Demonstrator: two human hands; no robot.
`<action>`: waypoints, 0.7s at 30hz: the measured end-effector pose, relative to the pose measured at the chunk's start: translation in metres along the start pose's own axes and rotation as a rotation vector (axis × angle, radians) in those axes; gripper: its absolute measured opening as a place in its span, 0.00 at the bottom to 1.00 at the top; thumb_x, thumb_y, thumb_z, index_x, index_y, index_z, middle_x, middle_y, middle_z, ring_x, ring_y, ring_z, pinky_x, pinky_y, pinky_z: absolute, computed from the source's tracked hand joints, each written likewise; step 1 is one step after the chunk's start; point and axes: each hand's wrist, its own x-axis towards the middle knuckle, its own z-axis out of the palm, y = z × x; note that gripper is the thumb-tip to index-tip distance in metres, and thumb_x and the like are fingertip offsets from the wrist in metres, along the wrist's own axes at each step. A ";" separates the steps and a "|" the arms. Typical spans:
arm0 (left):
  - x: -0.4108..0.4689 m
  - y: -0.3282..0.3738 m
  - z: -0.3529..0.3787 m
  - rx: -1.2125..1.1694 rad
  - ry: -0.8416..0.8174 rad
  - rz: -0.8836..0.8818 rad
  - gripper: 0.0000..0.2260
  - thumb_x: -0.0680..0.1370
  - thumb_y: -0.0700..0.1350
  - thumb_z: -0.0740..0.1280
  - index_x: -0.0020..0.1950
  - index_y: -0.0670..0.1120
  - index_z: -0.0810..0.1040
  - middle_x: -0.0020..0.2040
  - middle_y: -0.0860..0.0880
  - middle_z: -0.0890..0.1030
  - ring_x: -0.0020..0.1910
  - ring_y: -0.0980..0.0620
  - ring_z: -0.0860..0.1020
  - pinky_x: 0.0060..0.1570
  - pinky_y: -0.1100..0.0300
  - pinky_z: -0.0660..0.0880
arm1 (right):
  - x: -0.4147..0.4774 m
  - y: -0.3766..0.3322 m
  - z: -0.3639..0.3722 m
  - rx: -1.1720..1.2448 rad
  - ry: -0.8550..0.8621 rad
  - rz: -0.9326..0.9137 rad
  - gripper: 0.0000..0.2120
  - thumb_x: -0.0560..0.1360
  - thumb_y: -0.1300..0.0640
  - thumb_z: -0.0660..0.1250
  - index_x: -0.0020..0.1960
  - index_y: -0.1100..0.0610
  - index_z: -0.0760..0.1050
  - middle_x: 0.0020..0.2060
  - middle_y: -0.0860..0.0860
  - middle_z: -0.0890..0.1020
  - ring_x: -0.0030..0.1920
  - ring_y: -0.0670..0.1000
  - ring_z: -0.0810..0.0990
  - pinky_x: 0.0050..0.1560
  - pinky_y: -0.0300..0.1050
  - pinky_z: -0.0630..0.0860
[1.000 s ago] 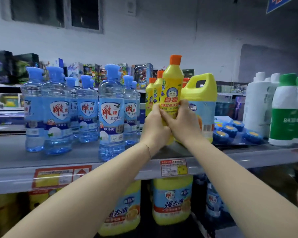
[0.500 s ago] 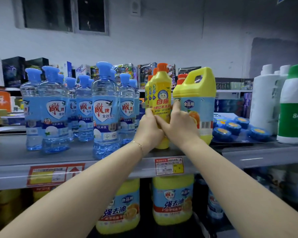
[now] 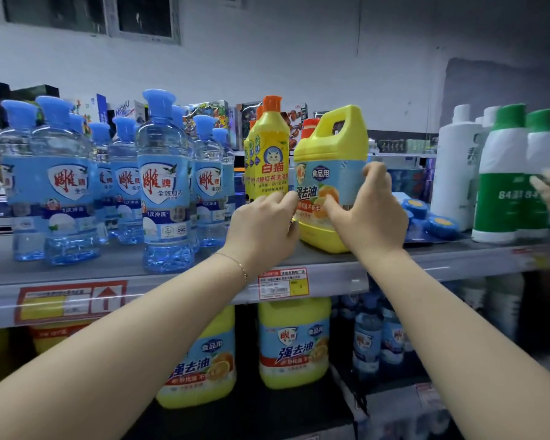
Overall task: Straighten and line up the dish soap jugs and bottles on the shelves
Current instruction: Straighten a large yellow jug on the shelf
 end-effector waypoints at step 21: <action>-0.031 -0.008 -0.028 -0.155 -0.194 -0.157 0.05 0.78 0.50 0.62 0.48 0.50 0.69 0.41 0.53 0.74 0.42 0.49 0.73 0.37 0.58 0.68 | -0.002 -0.008 0.000 0.482 0.096 0.262 0.29 0.73 0.42 0.69 0.64 0.59 0.65 0.56 0.54 0.77 0.50 0.54 0.78 0.44 0.44 0.72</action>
